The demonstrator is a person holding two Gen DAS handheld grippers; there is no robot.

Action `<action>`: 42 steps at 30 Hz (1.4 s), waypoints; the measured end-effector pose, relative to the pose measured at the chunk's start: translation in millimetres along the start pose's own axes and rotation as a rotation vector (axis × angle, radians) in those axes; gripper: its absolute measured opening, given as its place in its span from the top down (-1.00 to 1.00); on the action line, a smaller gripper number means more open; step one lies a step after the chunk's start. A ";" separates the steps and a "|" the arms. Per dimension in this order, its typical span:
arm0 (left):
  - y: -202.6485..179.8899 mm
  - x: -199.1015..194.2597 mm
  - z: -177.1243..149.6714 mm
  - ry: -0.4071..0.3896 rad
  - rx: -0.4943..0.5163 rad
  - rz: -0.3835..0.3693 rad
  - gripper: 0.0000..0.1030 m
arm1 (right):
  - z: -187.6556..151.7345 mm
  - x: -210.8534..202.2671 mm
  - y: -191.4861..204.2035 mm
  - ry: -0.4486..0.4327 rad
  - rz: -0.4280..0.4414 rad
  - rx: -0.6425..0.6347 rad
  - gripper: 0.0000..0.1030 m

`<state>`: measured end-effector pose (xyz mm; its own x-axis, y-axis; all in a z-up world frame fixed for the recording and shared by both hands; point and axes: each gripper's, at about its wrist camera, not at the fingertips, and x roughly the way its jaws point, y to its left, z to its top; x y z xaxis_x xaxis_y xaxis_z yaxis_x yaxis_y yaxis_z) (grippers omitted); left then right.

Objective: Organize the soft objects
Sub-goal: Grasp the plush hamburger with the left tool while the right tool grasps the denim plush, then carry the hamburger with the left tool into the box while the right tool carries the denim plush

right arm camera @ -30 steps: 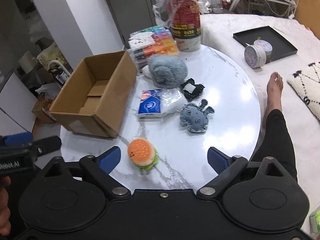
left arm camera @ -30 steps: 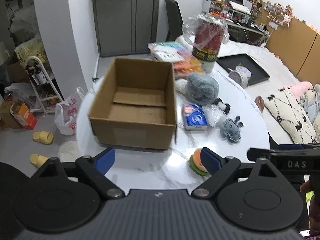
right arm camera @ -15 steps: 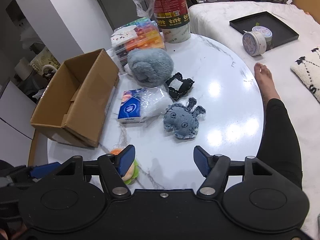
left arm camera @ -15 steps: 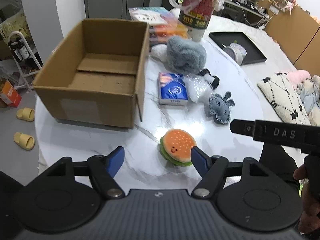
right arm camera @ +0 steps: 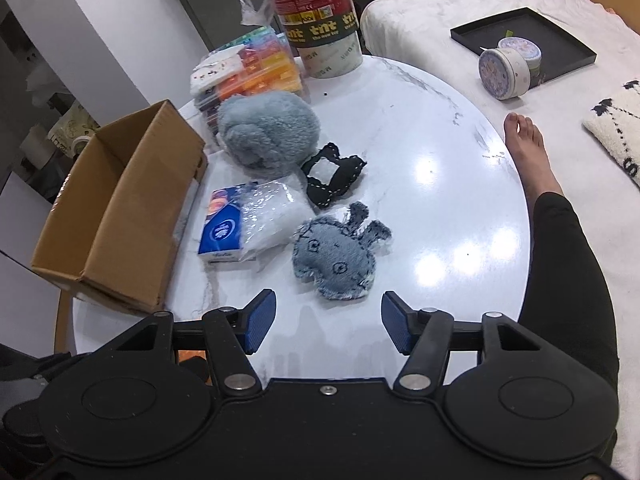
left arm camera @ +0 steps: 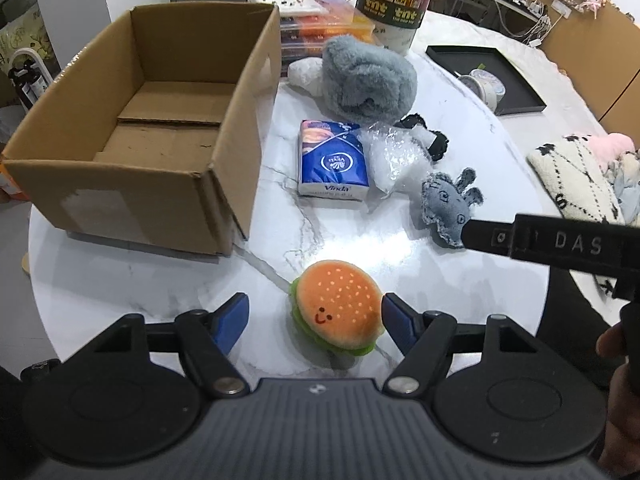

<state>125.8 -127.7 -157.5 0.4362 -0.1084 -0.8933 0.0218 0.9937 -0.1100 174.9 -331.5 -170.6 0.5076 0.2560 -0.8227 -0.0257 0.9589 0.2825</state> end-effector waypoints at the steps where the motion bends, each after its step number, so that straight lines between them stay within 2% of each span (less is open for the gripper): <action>1: -1.1 3.2 0.1 0.005 -0.003 0.004 -0.40 | 1.2 2.6 -1.0 0.003 0.000 0.001 -0.13; 6: -5.4 16.6 0.9 0.025 -0.013 0.012 -0.38 | 8.2 12.5 -3.6 0.018 -0.006 -0.007 -0.13; 9: -5.5 19.8 0.2 0.022 -0.029 0.009 -0.15 | 11.8 18.0 -2.9 0.027 -0.013 -0.017 -0.14; 11: -5.0 20.9 -0.3 0.031 -0.046 -0.016 0.13 | 14.4 23.0 -0.3 0.039 -0.011 -0.031 -0.14; 16: -5.2 12.8 0.1 0.026 -0.054 -0.024 0.37 | 22.2 35.7 7.1 0.076 -0.026 -0.058 -0.16; 26: 8.8 -9.2 -1.3 0.016 -0.070 -0.007 0.41 | 28.6 54.5 24.0 0.119 -0.089 -0.128 -0.35; 31: 13.3 -21.9 -1.6 -0.001 -0.067 0.007 0.41 | 29.4 62.8 29.6 0.122 -0.130 -0.155 -0.34; 34: 16.9 -28.8 -1.3 -0.010 -0.065 0.016 0.41 | 28.5 70.4 34.3 0.129 -0.165 -0.180 -0.11; 36: 19.9 -34.0 -0.1 -0.016 -0.063 0.019 0.41 | 27.3 70.6 38.6 0.109 -0.193 -0.215 0.20; 38: 22.7 -39.7 1.2 -0.026 -0.060 0.021 0.41 | 27.4 69.0 40.0 0.106 -0.203 -0.222 0.37; 42: 29.5 -50.8 2.9 -0.045 -0.051 0.029 0.41 | 27.8 57.6 40.4 0.100 -0.179 -0.211 0.48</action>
<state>106.8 -92.8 -114.1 0.4764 -0.0768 -0.8759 -0.0368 0.9936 -0.1071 227.1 -281.4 -192.8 0.4327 0.0815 -0.8978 -0.1274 0.9914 0.0287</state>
